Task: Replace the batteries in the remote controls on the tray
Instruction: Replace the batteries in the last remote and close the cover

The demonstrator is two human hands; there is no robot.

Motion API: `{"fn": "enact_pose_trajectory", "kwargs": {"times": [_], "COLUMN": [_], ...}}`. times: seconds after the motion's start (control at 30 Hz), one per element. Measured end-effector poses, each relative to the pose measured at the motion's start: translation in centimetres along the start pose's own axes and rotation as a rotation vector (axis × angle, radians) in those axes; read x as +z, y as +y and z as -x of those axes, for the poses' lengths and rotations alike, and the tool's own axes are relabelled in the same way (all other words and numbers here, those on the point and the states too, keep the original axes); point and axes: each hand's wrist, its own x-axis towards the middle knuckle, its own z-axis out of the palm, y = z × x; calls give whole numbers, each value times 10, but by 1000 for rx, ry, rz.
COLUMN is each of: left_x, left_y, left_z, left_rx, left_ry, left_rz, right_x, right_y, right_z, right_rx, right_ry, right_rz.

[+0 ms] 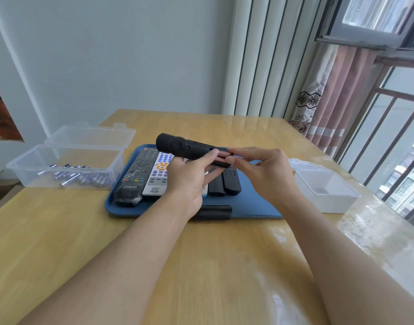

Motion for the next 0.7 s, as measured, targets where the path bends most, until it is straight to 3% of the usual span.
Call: {"fn": "enact_pose_trajectory", "kwargs": {"times": [0.23,0.37,0.7], "left_x": [-2,0,-2], "left_y": [1,3,8], "left_z": [-2,-1,0], "left_rx": [12,-68,-231], "left_ry": [2,-49,-76], "left_rz": [0,57,179], "right_x": [1,0,2], "right_y": [3,3,-1], "right_z": [-4,-6,-1], "right_rx": [89,95,26], "right_ry": [-102,-33,-5], "right_rz": [-128,-272,-180]}}
